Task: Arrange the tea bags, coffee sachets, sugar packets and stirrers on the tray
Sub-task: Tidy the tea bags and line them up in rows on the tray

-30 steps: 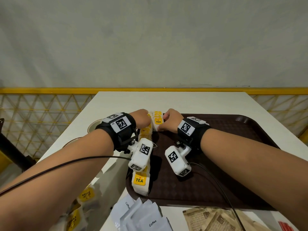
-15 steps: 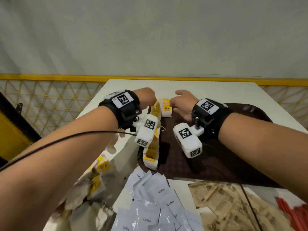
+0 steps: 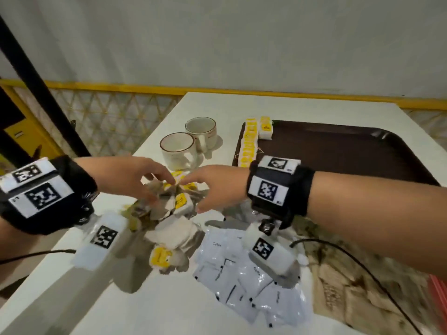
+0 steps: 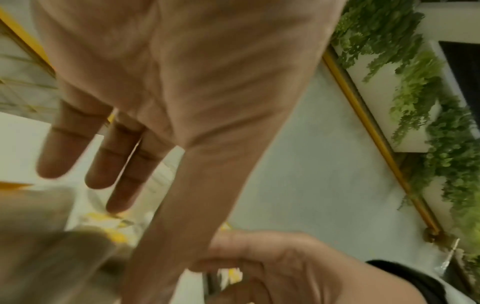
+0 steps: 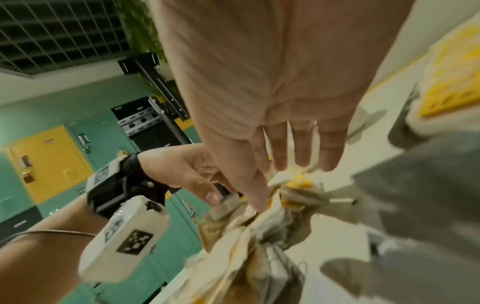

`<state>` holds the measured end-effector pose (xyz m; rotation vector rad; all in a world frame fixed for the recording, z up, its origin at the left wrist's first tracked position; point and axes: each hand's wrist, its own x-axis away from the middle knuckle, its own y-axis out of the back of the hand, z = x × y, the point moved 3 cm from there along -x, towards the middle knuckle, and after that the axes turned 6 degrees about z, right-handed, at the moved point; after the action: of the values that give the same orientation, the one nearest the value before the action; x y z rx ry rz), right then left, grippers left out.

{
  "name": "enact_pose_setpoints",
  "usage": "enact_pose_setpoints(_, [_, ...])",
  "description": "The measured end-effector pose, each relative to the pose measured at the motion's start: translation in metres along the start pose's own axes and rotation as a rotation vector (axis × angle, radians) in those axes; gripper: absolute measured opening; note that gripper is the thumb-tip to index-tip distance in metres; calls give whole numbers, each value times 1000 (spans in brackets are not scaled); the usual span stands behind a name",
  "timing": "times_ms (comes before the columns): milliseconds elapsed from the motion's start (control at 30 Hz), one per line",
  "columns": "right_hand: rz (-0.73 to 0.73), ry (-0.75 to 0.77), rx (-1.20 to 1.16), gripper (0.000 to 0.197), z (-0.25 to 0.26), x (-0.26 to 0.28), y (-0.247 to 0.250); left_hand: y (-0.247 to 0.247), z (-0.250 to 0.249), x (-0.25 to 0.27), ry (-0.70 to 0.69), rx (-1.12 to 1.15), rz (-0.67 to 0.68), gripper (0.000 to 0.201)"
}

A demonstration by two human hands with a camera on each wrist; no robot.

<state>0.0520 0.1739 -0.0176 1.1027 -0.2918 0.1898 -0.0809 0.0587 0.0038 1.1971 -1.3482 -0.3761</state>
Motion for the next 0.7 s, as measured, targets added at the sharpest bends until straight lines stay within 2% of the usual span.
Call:
enact_pose_setpoints(67, [29,17,23,77,6,-21,-10,-9,2,1,67,-51,10,55])
enact_pose_setpoints(133, [24,-1,38,79,8,-35,-15,-13,1,-4,106,-47,-8,57])
enact_pose_setpoints(300, [-2,-23,112,64,1,-46,-22,-14,3,-15,100,2,-23,39])
enact_pose_setpoints(400, [-44,-27,181,54,-1,-48,-24,-8,6,-12,70,50,-63,35])
enact_pose_setpoints(433, [-56,-17,167,56,-1,-49,-25,-5,6,-10,61,59,-89,35])
enact_pose_setpoints(500, [-72,25,97,71,2,-52,-26,0,8,-5,61,61,-144,31])
enact_pose_setpoints(567, [-24,37,111,84,5,-57,-27,3,11,-2,73,59,-183,28])
enact_pose_setpoints(633, [35,27,218,73,9,-62,-30,5,12,0,73,83,-199,26])
enact_pose_setpoints(700, [27,34,296,57,12,-65,-32,8,12,2,66,122,-228,24])
